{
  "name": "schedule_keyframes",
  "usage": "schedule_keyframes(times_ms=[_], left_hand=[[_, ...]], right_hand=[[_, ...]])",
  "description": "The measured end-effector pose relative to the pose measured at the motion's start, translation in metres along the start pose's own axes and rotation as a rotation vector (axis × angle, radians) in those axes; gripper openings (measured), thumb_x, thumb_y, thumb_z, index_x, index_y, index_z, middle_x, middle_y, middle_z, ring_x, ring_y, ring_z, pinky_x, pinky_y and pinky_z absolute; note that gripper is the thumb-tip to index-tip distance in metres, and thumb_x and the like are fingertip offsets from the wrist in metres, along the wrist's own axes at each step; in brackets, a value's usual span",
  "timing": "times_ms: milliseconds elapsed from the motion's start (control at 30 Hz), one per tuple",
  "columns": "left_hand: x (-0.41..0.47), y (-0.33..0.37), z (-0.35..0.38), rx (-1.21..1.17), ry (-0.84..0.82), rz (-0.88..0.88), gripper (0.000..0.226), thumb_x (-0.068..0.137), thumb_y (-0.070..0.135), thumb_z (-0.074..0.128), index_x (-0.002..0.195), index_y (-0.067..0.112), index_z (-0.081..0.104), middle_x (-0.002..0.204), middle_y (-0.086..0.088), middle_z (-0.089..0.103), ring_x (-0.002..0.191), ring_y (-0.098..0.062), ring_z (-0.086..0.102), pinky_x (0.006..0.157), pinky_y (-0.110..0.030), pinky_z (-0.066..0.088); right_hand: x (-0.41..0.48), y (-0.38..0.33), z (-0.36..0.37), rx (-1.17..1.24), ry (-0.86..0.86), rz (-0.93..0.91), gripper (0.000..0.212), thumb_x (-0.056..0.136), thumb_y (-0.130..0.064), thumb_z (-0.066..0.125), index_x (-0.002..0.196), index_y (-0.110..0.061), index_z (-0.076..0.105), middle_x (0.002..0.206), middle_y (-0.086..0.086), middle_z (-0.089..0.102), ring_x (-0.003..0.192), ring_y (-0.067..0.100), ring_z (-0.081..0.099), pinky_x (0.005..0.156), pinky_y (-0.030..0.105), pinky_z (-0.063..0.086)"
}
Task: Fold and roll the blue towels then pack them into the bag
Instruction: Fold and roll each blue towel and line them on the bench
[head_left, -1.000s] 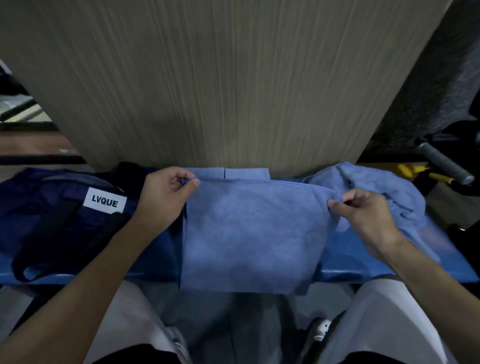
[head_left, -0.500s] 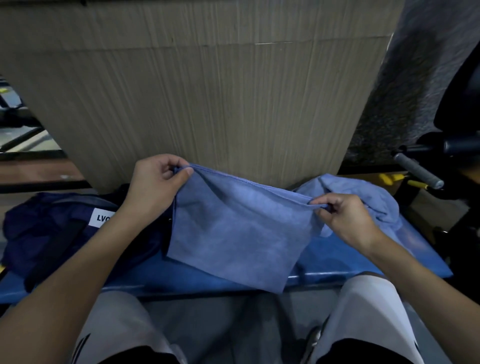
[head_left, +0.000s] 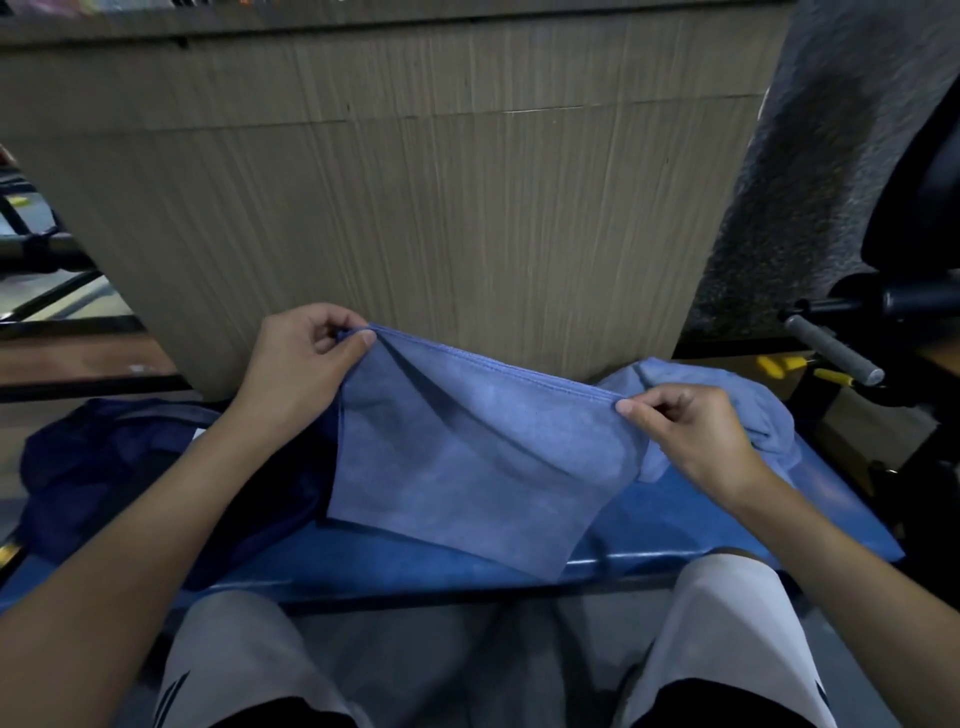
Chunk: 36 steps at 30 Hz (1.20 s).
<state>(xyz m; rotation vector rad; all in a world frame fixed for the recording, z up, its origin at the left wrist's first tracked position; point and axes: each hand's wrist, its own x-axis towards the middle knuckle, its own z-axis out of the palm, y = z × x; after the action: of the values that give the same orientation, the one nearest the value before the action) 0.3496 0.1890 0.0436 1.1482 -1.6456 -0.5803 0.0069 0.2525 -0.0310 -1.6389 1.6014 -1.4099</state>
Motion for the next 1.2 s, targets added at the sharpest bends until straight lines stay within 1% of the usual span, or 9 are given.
schedule_keyframes(times_ms=[133,233,400,533,667,833,933,1033,1200], left_hand=[[0.000,-0.004,-0.006,0.051,0.001,0.000,0.026,0.090,0.006,0.067,0.077,0.028,0.065,0.064,0.015,0.068,0.061,0.003,0.059,0.060,-0.015,0.049],[0.001,-0.004,-0.011,0.158,-0.006,0.044,0.026,0.089,0.006,0.068,0.077,0.028,0.064,0.071,0.006,0.067,0.063,0.000,0.058,0.062,-0.010,0.045],[0.003,-0.003,-0.018,0.263,-0.060,0.101,0.027,0.088,0.007,0.068,0.077,0.030,0.063,0.080,-0.010,0.070,0.071,-0.020,0.060,0.061,-0.010,0.043],[0.005,-0.002,-0.025,0.314,-0.105,0.137,0.028,0.088,0.007,0.069,0.077,0.033,0.063,0.079,0.000,0.070,0.073,-0.017,0.065,0.068,-0.020,0.049],[0.008,0.001,-0.031,0.312,-0.144,0.133,0.027,0.087,0.007,0.070,0.077,0.031,0.063,0.074,0.008,0.069,0.069,0.001,0.062,0.067,-0.011,0.047],[0.009,0.011,-0.031,0.298,-0.097,0.158,0.025,0.088,0.005,0.068,0.078,0.027,0.060,0.074,0.005,0.065,0.066,0.007,0.060,0.063,-0.005,0.043],[0.009,0.013,-0.033,0.210,-0.081,0.108,0.020,0.086,0.007,0.071,0.078,0.024,0.063,0.066,0.009,0.068,0.063,0.007,0.061,0.062,-0.004,0.044],[0.008,0.012,-0.037,0.163,-0.059,0.068,0.016,0.083,0.010,0.075,0.077,0.023,0.068,0.069,0.018,0.070,0.063,0.004,0.064,0.063,-0.005,0.047],[0.006,0.015,-0.040,0.172,-0.013,0.083,0.014,0.078,0.009,0.079,0.077,0.021,0.073,0.070,0.019,0.071,0.062,0.006,0.062,0.062,-0.005,0.046]], right_hand=[[0.005,-0.008,-0.007,0.016,-0.026,-0.006,0.012,0.082,-0.004,0.072,0.073,-0.011,0.069,0.069,0.000,0.068,0.061,-0.002,0.058,0.059,0.011,0.046],[0.013,-0.013,-0.013,-0.023,-0.007,-0.045,0.025,0.082,0.000,0.071,0.068,-0.019,0.064,0.067,0.001,0.065,0.060,0.001,0.056,0.059,0.012,0.046],[0.027,-0.024,-0.024,-0.050,0.096,-0.089,0.022,0.081,-0.009,0.076,0.067,-0.022,0.064,0.068,-0.003,0.067,0.058,-0.001,0.057,0.057,0.012,0.045],[0.035,-0.032,-0.031,-0.124,0.146,-0.105,0.020,0.080,-0.017,0.077,0.067,-0.016,0.063,0.068,0.002,0.066,0.057,0.005,0.056,0.055,0.024,0.048],[0.038,-0.038,-0.036,-0.215,0.134,-0.089,0.018,0.082,-0.018,0.075,0.070,-0.017,0.063,0.068,0.001,0.065,0.053,0.003,0.053,0.051,0.020,0.045],[0.039,-0.042,-0.034,-0.300,0.092,-0.111,0.012,0.085,-0.011,0.071,0.076,-0.013,0.063,0.077,0.004,0.068,0.070,0.016,0.063,0.065,0.036,0.053],[0.040,-0.041,-0.033,-0.303,0.105,-0.141,0.013,0.086,-0.009,0.070,0.078,-0.015,0.062,0.080,0.007,0.068,0.075,0.023,0.066,0.069,0.042,0.055],[0.041,-0.041,-0.033,-0.310,0.104,-0.147,0.010,0.086,-0.010,0.070,0.080,-0.015,0.064,0.078,0.007,0.068,0.075,0.024,0.066,0.069,0.039,0.053],[0.040,-0.041,-0.031,-0.328,0.096,-0.147,0.007,0.084,-0.012,0.073,0.080,-0.014,0.068,0.077,0.006,0.071,0.072,0.018,0.066,0.068,0.028,0.052]])
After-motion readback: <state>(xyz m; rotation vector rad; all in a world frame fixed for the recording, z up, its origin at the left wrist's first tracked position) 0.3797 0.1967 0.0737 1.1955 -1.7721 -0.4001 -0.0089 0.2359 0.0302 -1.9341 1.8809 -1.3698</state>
